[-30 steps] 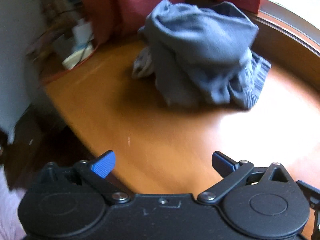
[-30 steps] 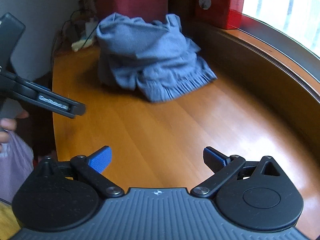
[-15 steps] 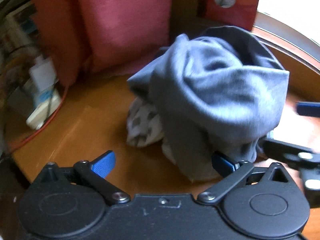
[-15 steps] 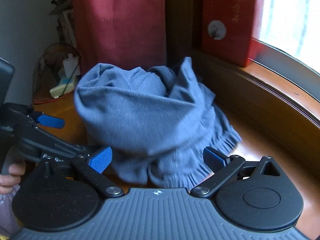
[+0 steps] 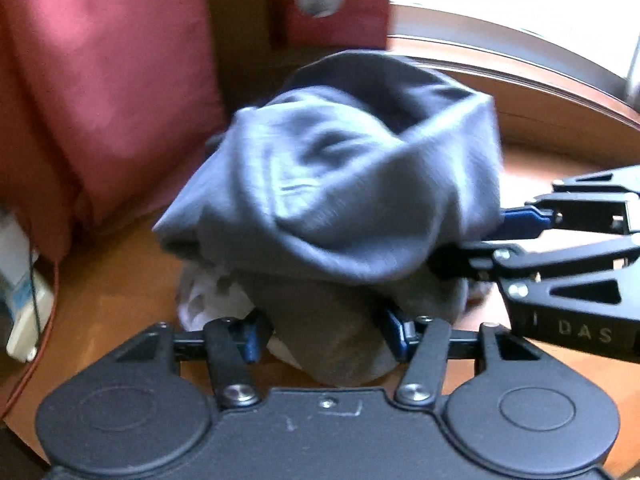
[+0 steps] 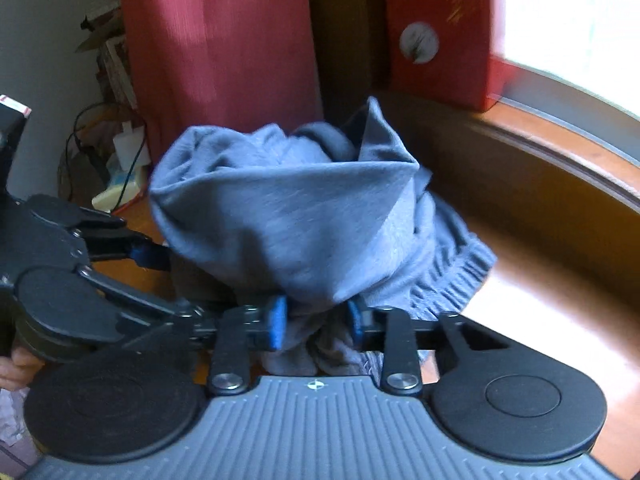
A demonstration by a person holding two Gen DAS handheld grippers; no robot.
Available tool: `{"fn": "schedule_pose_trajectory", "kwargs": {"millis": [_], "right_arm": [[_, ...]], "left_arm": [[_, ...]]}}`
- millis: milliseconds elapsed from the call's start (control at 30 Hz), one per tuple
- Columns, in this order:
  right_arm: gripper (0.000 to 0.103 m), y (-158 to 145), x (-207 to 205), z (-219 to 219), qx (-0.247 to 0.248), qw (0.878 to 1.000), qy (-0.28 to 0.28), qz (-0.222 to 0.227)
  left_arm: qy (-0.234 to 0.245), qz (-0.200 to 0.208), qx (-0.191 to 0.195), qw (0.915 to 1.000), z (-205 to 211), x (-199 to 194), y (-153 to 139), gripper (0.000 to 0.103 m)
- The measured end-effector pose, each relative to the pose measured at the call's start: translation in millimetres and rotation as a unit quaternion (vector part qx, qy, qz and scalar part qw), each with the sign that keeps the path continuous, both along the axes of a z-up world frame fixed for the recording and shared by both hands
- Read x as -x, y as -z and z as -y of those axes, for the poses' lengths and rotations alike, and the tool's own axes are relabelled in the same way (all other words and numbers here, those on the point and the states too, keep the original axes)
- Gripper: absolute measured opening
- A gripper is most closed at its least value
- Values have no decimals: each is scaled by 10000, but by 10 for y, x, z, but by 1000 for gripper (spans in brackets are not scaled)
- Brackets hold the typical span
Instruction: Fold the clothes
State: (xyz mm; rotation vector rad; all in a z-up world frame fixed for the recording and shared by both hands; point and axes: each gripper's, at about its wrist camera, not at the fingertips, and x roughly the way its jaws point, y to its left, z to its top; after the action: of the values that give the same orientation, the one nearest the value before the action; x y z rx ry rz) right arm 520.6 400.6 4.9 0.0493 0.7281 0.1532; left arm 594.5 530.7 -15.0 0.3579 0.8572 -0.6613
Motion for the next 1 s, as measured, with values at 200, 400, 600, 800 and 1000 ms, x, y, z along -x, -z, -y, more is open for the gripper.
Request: {"fn": "schedule_pose_trajectory", "kwargs": {"millis": [200, 400, 600, 800, 1000], "right_arm": [[5, -176, 577, 228, 233, 9984, 498, 125], [0, -127, 1243, 677, -146, 9944, 1049, -25], [52, 19, 1766, 1148, -400, 9788, 2001, -197], [69, -90, 1890, 1360, -38, 9862, 1655, -32], [72, -368, 1582, 1338, 115, 9944, 967, 419]], "left_arm": [[1236, -54, 205, 9921, 442, 533, -44, 53], [2573, 35, 258, 9660, 1016, 1184, -6, 55], [3014, 240, 79, 9532, 1377, 1623, 56, 68], [1919, 415, -78, 9805, 1247, 1666, -34, 74], [527, 646, -113, 9965, 850, 1329, -215, 80]]}}
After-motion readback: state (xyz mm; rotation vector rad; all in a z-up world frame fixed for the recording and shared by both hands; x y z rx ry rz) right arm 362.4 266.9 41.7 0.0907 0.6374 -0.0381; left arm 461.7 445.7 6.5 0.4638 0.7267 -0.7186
